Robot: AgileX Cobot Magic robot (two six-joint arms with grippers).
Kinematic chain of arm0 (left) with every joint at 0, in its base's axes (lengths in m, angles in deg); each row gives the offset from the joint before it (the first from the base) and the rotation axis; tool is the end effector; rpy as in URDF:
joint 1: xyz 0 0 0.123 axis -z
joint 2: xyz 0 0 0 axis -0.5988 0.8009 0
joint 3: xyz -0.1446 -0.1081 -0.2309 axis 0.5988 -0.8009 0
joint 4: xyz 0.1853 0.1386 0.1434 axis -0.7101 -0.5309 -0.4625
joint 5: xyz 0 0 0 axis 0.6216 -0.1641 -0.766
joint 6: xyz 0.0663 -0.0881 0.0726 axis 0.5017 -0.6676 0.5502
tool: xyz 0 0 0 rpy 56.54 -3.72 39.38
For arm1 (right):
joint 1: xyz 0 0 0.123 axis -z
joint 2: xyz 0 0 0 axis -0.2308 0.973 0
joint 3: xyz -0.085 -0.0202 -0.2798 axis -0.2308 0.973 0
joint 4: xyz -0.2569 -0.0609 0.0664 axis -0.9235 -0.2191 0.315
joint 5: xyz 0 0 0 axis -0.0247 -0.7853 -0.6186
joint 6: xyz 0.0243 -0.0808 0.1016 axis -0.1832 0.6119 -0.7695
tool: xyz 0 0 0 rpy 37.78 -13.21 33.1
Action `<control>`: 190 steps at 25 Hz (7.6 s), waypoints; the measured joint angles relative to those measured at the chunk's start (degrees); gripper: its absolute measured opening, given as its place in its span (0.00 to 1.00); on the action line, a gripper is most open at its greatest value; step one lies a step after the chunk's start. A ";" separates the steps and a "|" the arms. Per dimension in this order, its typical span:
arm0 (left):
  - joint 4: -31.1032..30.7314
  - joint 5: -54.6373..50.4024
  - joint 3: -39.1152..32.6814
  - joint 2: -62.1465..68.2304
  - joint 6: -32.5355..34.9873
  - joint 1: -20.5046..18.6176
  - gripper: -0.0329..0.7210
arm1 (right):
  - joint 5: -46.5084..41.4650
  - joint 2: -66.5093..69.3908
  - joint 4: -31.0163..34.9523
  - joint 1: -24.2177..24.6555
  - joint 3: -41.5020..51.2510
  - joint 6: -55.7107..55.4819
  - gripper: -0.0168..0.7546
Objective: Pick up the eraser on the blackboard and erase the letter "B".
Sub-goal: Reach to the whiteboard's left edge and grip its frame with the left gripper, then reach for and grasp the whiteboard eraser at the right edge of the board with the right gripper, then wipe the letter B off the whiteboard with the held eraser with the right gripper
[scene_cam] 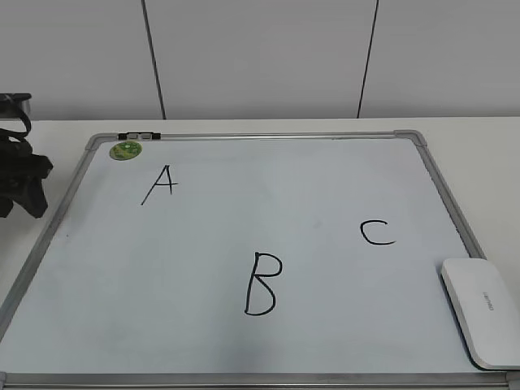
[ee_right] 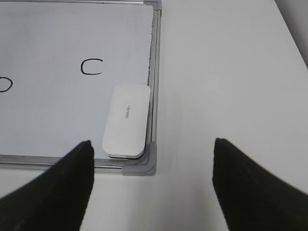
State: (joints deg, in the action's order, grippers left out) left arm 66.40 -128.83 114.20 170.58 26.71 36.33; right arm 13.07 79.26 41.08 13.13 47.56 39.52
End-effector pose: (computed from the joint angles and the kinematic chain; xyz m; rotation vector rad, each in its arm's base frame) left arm 0.4054 -0.0091 0.1368 0.0957 3.0000 -0.1325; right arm 0.0343 0.0010 0.2618 -0.0803 2.0957 -0.0328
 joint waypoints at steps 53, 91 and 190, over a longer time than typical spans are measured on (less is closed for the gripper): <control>1.01 4.98 2.53 9.30 -0.53 0.04 0.06 | 0.00 0.00 0.10 0.00 0.00 0.00 0.79; 1.43 4.51 2.63 9.30 -0.53 0.04 0.06 | 10.17 52.37 12.59 0.00 -9.40 7.57 0.56; 1.39 4.11 2.82 9.30 -0.53 0.04 0.06 | 11.59 86.43 0.11 -17.01 -25.50 -3.58 0.74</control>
State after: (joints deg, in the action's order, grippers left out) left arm 67.79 -124.73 117.02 179.88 26.19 36.37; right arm 24.66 165.69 41.19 -3.88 22.07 35.95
